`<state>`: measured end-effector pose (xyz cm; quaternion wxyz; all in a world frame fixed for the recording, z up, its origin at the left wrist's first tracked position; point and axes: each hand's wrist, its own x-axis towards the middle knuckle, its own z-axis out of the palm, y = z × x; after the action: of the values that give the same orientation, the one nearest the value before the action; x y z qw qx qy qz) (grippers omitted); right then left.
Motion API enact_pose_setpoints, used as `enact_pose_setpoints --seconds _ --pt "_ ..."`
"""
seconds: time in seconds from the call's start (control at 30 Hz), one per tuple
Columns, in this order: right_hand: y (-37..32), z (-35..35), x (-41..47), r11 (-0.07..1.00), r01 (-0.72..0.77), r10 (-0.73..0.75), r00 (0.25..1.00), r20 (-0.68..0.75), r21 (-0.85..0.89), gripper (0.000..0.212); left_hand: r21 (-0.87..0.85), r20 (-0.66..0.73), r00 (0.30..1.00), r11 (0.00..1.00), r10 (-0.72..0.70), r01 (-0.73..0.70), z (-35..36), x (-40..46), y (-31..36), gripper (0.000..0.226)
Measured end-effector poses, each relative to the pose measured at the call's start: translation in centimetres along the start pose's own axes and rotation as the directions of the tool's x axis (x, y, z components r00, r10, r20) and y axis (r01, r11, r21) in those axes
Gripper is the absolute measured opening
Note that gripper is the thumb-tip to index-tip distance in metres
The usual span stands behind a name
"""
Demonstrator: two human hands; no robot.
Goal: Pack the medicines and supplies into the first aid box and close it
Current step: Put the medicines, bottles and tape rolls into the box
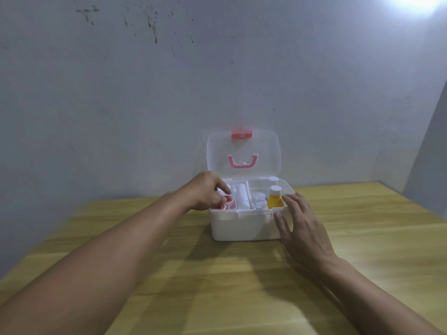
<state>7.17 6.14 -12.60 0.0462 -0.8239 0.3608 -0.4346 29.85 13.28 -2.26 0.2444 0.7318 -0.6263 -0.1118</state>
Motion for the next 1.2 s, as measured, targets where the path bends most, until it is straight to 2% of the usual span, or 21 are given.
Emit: enact_pose_setpoints --seconds 0.1,0.2,0.3,0.4,0.43,0.5,0.53,0.57,0.63,0.73,0.83,0.93,0.97,1.07,1.2 --pt "0.1 0.0 -0.1 1.000 -0.009 0.009 1.000 0.011 0.006 0.041 -0.031 -0.049 0.999 0.999 -0.013 0.012 0.4 0.2 -0.3 0.027" --pt "0.1 -0.1 -0.1 1.000 -0.021 0.021 1.000 0.017 0.007 0.042 -0.035 -0.182 0.983 0.999 -0.035 0.030 0.1 0.5 -0.3 0.030" --pt "0.0 -0.1 0.0 1.000 -0.024 0.024 1.000 0.020 0.002 0.043 -0.146 -0.280 0.948 0.982 -0.155 0.117 -0.5 1.3 -0.7 0.026" --pt "-0.1 -0.2 -0.1 1.000 -0.017 0.017 1.000 0.020 -0.014 0.045 -0.312 -0.271 0.916 0.927 -0.295 0.206 -1.2 2.6 -1.6 0.009" --pt "-0.1 -0.2 -0.2 1.000 -0.019 0.019 1.000 0.020 -0.014 0.045 -0.367 -0.247 0.913 0.903 -0.325 0.222 -1.4 3.0 -1.8 0.016" --pt "-0.1 -0.2 -0.4 1.000 -0.020 0.020 1.000 0.023 -0.012 0.046 -0.471 -0.189 0.898 0.839 -0.396 0.271 -1.6 3.8 -2.0 0.055" --pt "-0.2 -0.2 -0.4 1.000 -0.018 0.018 1.000 0.021 -0.013 0.046 -0.506 -0.169 0.892 0.813 -0.420 0.287 -1.6 4.3 -2.1 0.062" --pt "-0.2 -0.2 -0.5 1.000 -0.016 0.016 1.000 0.019 -0.013 0.046 -0.534 -0.158 0.891 0.795 -0.427 0.286 -1.6 4.7 -2.1 0.055" --pt "-0.2 -0.2 -0.5 1.000 -0.015 0.015 1.000 0.020 -0.007 0.046 -0.578 -0.142 0.883 0.761 -0.448 0.294 -1.6 5.4 -2.2 0.008" --pt "-0.2 -0.1 -0.6 1.000 -0.007 0.007 1.000 0.019 -0.004 0.047 -0.680 -0.095 0.884 0.679 -0.458 0.279 -1.9 6.3 -1.9 0.019" --pt "-0.1 -0.2 -0.6 1.000 -0.007 0.007 1.000 0.018 -0.014 0.049 -0.766 -0.080 0.891 0.600 -0.447 0.232 -2.4 7.0 -1.8 0.008" --pt "-0.3 -0.3 -0.4 1.000 -0.014 0.014 0.999 0.032 -0.021 0.053 -0.821 -0.090 0.897 0.542 -0.432 0.179 -2.4 7.4 -1.8 0.025" --pt "-0.4 -0.4 -0.4 1.000 -0.017 0.018 0.999 0.039 -0.023 0.055 -0.835 -0.108 0.896 0.528 -0.431 0.153 -2.4 7.4 -1.7 0.024" --pt "-0.6 -0.7 -0.3 1.000 -0.029 0.029 0.998 0.051 -0.008 0.057 -0.855 -0.183 0.877 0.513 -0.445 0.081 -2.8 7.3 -1.1 0.021" --pt "-0.6 -1.5 0.1 0.997 -0.046 0.041 0.996 0.076 0.068 0.057 -0.843 -0.239 0.876 0.537 -0.420 0.027 -2.9 6.2 -0.5 0.029"
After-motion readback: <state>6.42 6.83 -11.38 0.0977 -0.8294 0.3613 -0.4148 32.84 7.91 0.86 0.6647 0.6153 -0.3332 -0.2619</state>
